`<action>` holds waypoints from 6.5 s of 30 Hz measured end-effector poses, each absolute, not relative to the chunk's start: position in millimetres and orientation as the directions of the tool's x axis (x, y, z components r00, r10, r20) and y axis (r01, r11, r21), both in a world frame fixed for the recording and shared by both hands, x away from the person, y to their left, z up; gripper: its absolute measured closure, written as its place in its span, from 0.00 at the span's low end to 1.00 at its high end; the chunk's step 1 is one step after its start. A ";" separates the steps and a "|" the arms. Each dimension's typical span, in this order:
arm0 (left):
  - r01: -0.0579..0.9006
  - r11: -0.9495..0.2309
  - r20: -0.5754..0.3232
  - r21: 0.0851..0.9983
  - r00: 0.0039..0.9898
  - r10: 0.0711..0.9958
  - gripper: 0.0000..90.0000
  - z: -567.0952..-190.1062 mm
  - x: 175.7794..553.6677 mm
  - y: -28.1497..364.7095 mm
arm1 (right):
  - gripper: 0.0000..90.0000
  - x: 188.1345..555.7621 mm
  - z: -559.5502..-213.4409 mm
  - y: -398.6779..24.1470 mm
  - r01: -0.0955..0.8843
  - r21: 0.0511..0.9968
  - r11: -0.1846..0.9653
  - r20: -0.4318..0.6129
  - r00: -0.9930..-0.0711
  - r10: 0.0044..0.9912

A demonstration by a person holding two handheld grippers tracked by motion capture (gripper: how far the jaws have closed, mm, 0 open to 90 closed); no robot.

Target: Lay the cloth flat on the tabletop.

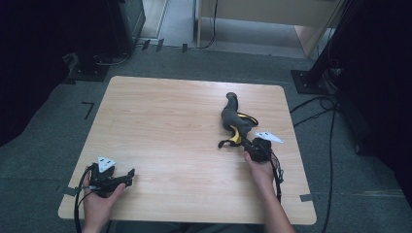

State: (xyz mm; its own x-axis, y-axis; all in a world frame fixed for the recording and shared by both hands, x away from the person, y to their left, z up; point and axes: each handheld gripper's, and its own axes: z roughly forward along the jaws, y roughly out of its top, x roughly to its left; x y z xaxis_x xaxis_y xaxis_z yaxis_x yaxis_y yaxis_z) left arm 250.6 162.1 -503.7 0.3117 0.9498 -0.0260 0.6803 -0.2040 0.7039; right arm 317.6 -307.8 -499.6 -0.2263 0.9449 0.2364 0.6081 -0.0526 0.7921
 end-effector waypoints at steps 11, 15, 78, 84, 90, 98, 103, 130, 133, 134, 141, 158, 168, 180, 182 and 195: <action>0.601 -0.213 -0.131 0.770 0.476 0.870 0.16 -472.1 277.6 89.9 | 0.98 286.9 -471.5 -261.6 0.571 0.821 0.010 0.269 -0.402 0.875; 0.574 -0.269 -0.129 0.774 0.558 0.820 0.16 -474.3 279.0 67.9 | 0.98 270.5 -450.5 -243.4 0.510 0.859 0.052 0.275 -0.543 0.793; 0.510 -0.318 -0.029 0.799 0.561 0.827 0.30 -470.3 270.9 52.2 | 0.67 290.0 -509.1 -250.7 0.605 0.784 0.142 0.184 -0.444 0.877; 0.546 -0.301 0.028 0.782 0.452 0.892 0.80 -481.8 279.2 68.1 | 1.00 293.8 -514.8 -256.6 0.639 0.754 0.152 0.145 -0.388 0.910; 0.575 -0.193 -0.027 0.795 0.352 0.936 0.93 -477.1 288.4 108.3 | 1.00 295.5 -514.4 -268.5 0.644 0.751 0.144 0.106 -0.332 0.937; 0.524 -0.125 -0.123 0.842 0.414 0.902 0.69 -456.6 280.9 119.2 | 0.83 291.9 -505.9 -283.0 0.612 0.790 0.033 0.181 -0.285 0.941; 0.483 -0.249 -0.078 0.839 0.561 0.824 0.48 -448.9 271.4 87.5 | 0.65 287.5 -500.3 -262.8 0.577 0.813 0.075 0.187 -0.381 0.905; 0.409 -0.296 -0.051 0.863 0.654 0.755 0.71 -449.8 256.5 72.9 | 0.83 290.5 -506.3 -272.4 0.598 0.797 0.078 0.136 -0.304 0.943; 0.375 -0.427 0.073 0.823 0.676 0.733 0.68 -457.3 248.9 46.3 | 0.74 286.3 -502.7 -261.3 0.569 0.817 0.094 0.139 -0.352 0.926; 0.375 -0.427 0.073 0.823 0.676 0.733 0.66 -457.3 248.9 46.3 | 0.71 285.4 -502.5 -257.0 0.565 0.818 0.107 0.137 -0.373 0.918; 0.510 -0.473 0.163 0.718 0.538 0.827 0.42 -496.2 265.1 42.0 | 0.63 285.9 -515.1 -235.2 0.613 0.769 0.184 0.108 -0.407 0.907; 0.574 -0.193 -0.128 0.796 0.471 0.873 0.87 -476.6 287.0 117.8 | 1.00 293.4 -513.1 -267.4 0.624 0.771 0.130 0.057 -0.270 0.961; 0.618 -0.170 -0.198 0.768 0.481 0.854 0.86 -483.7 294.4 121.2 | 0.61 293.5 -490.9 -203.9 0.573 0.813 0.106 0.199 -0.444 0.874; 0.580 -0.252 -0.093 0.774 0.498 0.862 0.86 -485.5 287.1 114.2 | 0.90 322.6 -501.0 -134.4 0.630 0.764 0.142 0.201 -0.440 0.875; 0.586 -0.242 -0.099 0.773 0.488 0.867 0.87 -485.8 288.0 115.2 | 0.95 314.5 -498.9 -142.9 0.616 0.773 0.151 0.197 -0.460 0.866; 0.613 -0.214 -0.119 0.761 0.455 0.882 0.87 -487.3 289.9 117.2 | 0.93 231.9 -487.4 -235.6 0.623 0.751 0.220 0.166 -0.500 0.850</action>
